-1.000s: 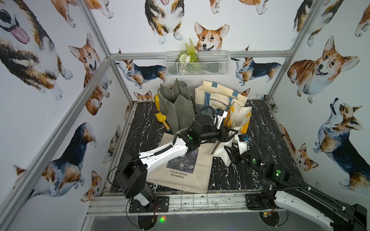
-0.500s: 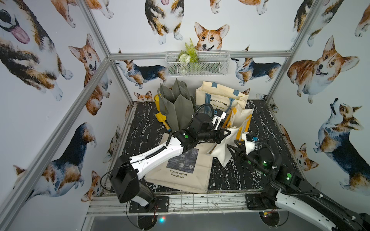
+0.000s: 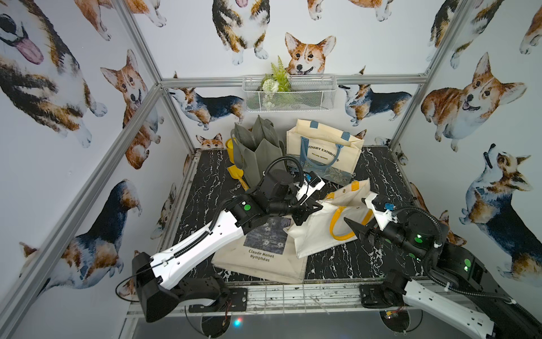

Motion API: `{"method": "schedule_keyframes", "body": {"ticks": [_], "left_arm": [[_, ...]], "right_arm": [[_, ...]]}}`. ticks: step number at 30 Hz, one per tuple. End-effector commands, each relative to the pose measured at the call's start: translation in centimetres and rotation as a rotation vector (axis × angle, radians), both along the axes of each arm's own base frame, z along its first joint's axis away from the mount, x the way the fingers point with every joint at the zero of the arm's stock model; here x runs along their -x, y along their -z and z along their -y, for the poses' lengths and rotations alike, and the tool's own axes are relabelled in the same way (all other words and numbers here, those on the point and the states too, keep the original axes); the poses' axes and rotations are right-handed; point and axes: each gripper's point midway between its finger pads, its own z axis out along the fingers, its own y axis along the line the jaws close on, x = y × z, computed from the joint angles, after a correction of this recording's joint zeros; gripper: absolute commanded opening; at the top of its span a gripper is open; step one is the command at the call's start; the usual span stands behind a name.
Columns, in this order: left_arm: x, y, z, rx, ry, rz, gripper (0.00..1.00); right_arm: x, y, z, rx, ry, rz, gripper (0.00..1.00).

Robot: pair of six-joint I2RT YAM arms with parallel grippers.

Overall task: Put away the canvas bag
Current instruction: Press the canvas bag.

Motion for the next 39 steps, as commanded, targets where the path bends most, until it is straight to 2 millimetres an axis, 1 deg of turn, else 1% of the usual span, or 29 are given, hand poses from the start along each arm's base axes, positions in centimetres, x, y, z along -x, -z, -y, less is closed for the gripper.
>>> {"method": "schedule_keyframes", "body": {"ticks": [1, 4, 6, 10, 13, 16, 18, 21, 23, 26, 30, 33, 36, 37, 39], "left_arm": [[0.7, -0.6, -0.8, -0.02, 0.075, 0.146, 0.0], [1.3, -1.6, -1.6, 0.004, 0.09, 0.226, 0.0], [1.7, -2.1, -2.1, 0.011, 0.105, 0.275, 0.0], [2.7, -2.6, -2.8, -0.002, 0.16, 0.338, 0.0], [3.2, -2.9, -3.2, 0.003, 0.185, 0.37, 0.0], [3.4, -3.2, -3.5, -0.001, 0.193, 0.402, 0.0], [3.4, -3.5, -3.6, -0.007, 0.203, 0.424, 0.0], [3.8, -4.1, -3.3, 0.003, 0.233, 0.456, 0.0], [4.2, -4.4, -3.0, 0.012, 0.257, 0.466, 0.0], [4.5, -4.9, -2.8, 0.01, 0.271, 0.488, 0.0], [5.2, -5.1, -2.4, 0.0, 0.315, 0.506, 0.0], [5.8, -4.9, -1.9, -0.022, 0.351, 0.525, 0.0], [5.8, -5.1, -1.5, -0.032, 0.353, 0.554, 0.0], [5.7, -5.4, -1.4, -0.023, 0.347, 0.559, 0.0], [5.5, -6.1, -1.2, -0.002, 0.33, 0.571, 0.0]], "right_arm": [[1.2, 0.1, -0.3, 0.116, -0.1, 0.04, 0.94], [1.9, -1.1, -0.6, 0.115, -0.153, 0.059, 0.98], [2.6, -1.7, -1.0, 0.123, -0.208, 0.045, 0.98], [3.7, -1.6, -2.0, 0.169, -0.301, -0.013, 0.99], [3.7, -1.6, -2.6, 0.207, -0.334, -0.02, 0.99], [3.9, -2.1, -3.4, 0.215, -0.385, -0.012, 1.0], [4.1, -2.0, -4.0, 0.23, -0.425, -0.018, 1.0], [3.9, -1.3, -5.0, 0.271, -0.468, -0.04, 1.0], [3.2, -1.1, -5.4, 0.295, -0.464, -0.029, 1.0], [2.5, -1.3, -5.8, 0.308, -0.46, 0.016, 1.0], [1.6, -0.8, -6.1, 0.34, -0.442, 0.036, 1.0], [1.4, -0.5, -6.5, 0.341, -0.45, 0.033, 1.0], [1.8, 0.1, -6.8, 0.337, -0.475, 0.006, 1.0], [1.9, 0.3, -6.9, 0.333, -0.486, -0.002, 0.97], [2.2, 0.5, -7.0, 0.323, -0.496, -0.016, 0.87]]}}
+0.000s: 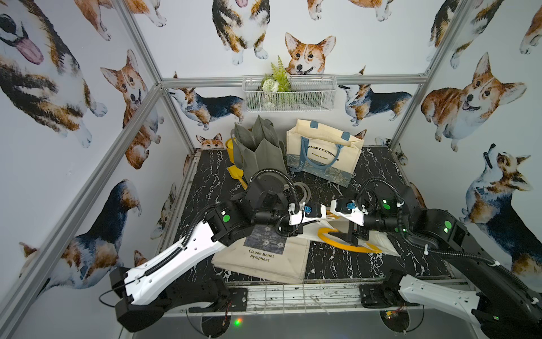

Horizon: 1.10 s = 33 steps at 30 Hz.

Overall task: Put away the canvas bag
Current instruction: Press the canvas bag.

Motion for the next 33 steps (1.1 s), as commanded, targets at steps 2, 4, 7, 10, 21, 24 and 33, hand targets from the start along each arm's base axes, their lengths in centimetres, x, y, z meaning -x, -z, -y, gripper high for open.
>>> {"method": "schedule_keyframes", "body": {"ticks": [2, 4, 7, 10, 21, 24, 33], "left_arm": [[-0.5, -2.9, 0.7, 0.099, -0.005, 0.071, 0.0], [-0.8, -3.2, 0.8, 0.114, -0.023, 0.075, 0.0], [-1.2, -3.4, 0.9, 0.141, -0.046, 0.068, 0.0], [-1.7, -3.2, 0.7, 0.162, -0.092, 0.059, 0.21], [-3.4, 2.7, -5.0, 0.222, -0.227, -0.038, 0.75], [-4.1, 3.3, -6.0, 0.235, -0.251, -0.027, 0.76], [-4.3, 3.3, -6.1, 0.25, -0.185, -0.033, 0.8]], "right_arm": [[0.4, -0.3, -0.5, -0.036, -0.031, 0.0, 0.77], [0.4, -0.3, -0.3, -0.05, -0.027, 0.006, 0.52], [0.3, -0.4, -0.1, -0.079, -0.015, 0.017, 0.21], [0.3, -0.6, 0.2, -0.095, -0.008, 0.008, 0.0], [2.0, -2.1, 1.0, -0.122, -0.069, -0.065, 0.0], [2.9, -1.9, 0.8, -0.109, -0.129, -0.092, 0.0], [3.5, -1.5, 1.2, -0.061, -0.166, -0.081, 0.0]]}}
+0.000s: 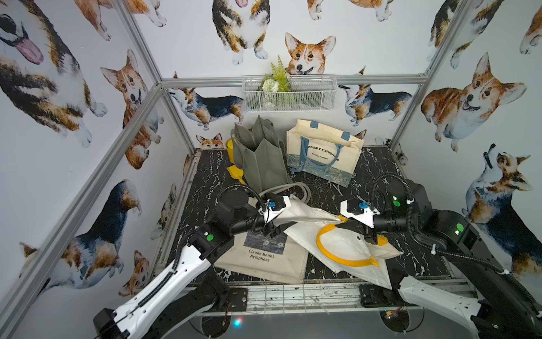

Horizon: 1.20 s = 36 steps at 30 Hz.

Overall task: Put away the canvas bag
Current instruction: Press the canvas bag.

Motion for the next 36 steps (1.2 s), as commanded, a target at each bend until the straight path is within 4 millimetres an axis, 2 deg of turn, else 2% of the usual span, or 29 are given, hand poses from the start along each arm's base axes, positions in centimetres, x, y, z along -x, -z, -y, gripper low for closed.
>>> {"method": "schedule_keyframes", "body": {"ticks": [1, 3, 4, 5, 10, 14, 18, 25, 32, 36], "left_arm": [[0.9, -1.0, 0.8, 0.038, 0.09, 0.048, 0.8], [1.3, -0.6, 1.2, 0.028, 0.138, 0.047, 0.8], [1.3, 1.0, 1.3, 0.011, 0.143, 0.021, 0.8], [1.2, 1.2, 1.4, 0.011, 0.147, 0.018, 0.8], [0.1, 1.4, 1.5, 0.004, 0.104, 0.048, 0.81], [-0.3, 0.8, 1.3, 0.029, 0.082, -0.007, 0.82], [-0.1, 1.2, 1.6, 0.033, 0.1, -0.048, 1.0], [0.1, 2.0, 2.4, 0.052, 0.149, -0.057, 1.0], [0.5, 3.8, 3.6, 0.032, 0.245, -0.121, 1.0], [1.0, 4.8, 3.9, 0.022, 0.286, -0.168, 0.91]], "right_arm": [[1.1, -0.2, 0.1, 0.018, -0.081, 0.036, 0.0], [1.0, -0.4, 0.1, 0.028, -0.098, 0.065, 0.0], [1.0, -0.2, 0.2, 0.047, -0.107, 0.078, 0.0], [0.9, 0.0, 0.4, 0.068, -0.115, 0.086, 0.0], [0.2, 0.8, 0.7, 0.16, -0.142, 0.14, 0.0], [-0.4, 0.8, 0.8, 0.19, -0.154, 0.195, 0.0], [-1.0, 1.0, 0.8, 0.215, -0.165, 0.246, 0.0], [-1.7, 0.4, 0.5, 0.22, -0.177, 0.3, 0.0], [-2.3, -0.4, 0.0, 0.191, -0.165, 0.347, 0.0], [-2.6, -1.0, 0.0, 0.165, -0.134, 0.368, 0.0]]}}
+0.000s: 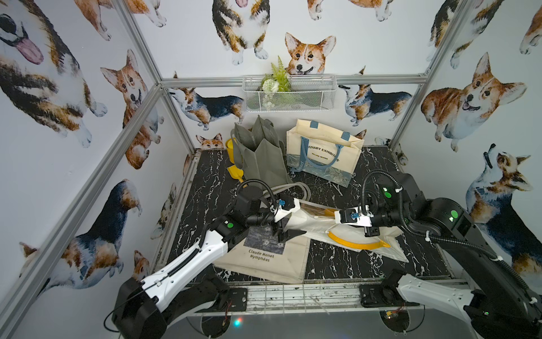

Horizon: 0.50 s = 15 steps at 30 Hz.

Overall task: Put away the canvas bag
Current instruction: Press the canvas bag.

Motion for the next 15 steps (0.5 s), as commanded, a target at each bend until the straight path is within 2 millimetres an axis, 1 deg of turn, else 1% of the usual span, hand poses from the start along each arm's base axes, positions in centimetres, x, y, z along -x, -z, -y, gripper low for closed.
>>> {"method": "schedule_keyframes", "body": {"ticks": [1, 3, 4, 7, 9, 10, 12, 13, 15], "left_arm": [[1.2, -0.1, 0.3, 0.024, 0.081, -0.018, 0.87], [1.4, 0.2, 0.3, 0.022, 0.089, -0.043, 0.77], [1.6, 0.3, 0.3, 0.021, 0.093, -0.054, 0.69], [1.7, 0.2, 0.2, 0.023, 0.086, -0.091, 0.35], [1.8, -0.1, 0.2, 0.03, 0.079, -0.116, 0.08], [1.6, -0.2, 0.1, 0.031, 0.058, -0.133, 0.0], [0.8, -0.6, -0.1, 0.041, -0.024, -0.188, 0.0], [0.7, -0.9, -0.2, 0.051, -0.042, -0.209, 0.0], [0.5, -2.1, -0.4, 0.11, -0.087, -0.263, 0.0]], "right_arm": [[-0.8, -2.2, -0.9, -0.09, -0.011, 0.086, 0.0], [-0.8, -2.4, -0.9, -0.106, 0.002, 0.078, 0.0], [-0.9, -2.4, -0.9, -0.109, 0.009, 0.068, 0.0], [-1.2, -2.3, -0.8, -0.119, 0.038, 0.03, 0.0], [-1.9, -2.2, -0.5, -0.143, 0.102, -0.034, 0.0], [-2.2, -2.2, -0.4, -0.154, 0.127, -0.072, 0.0], [-2.5, -2.0, -0.2, -0.185, 0.157, -0.147, 0.06], [-2.8, -1.9, -0.2, -0.208, 0.181, -0.182, 0.1], [-3.5, -1.5, -0.1, -0.243, 0.22, -0.229, 0.18]]}}
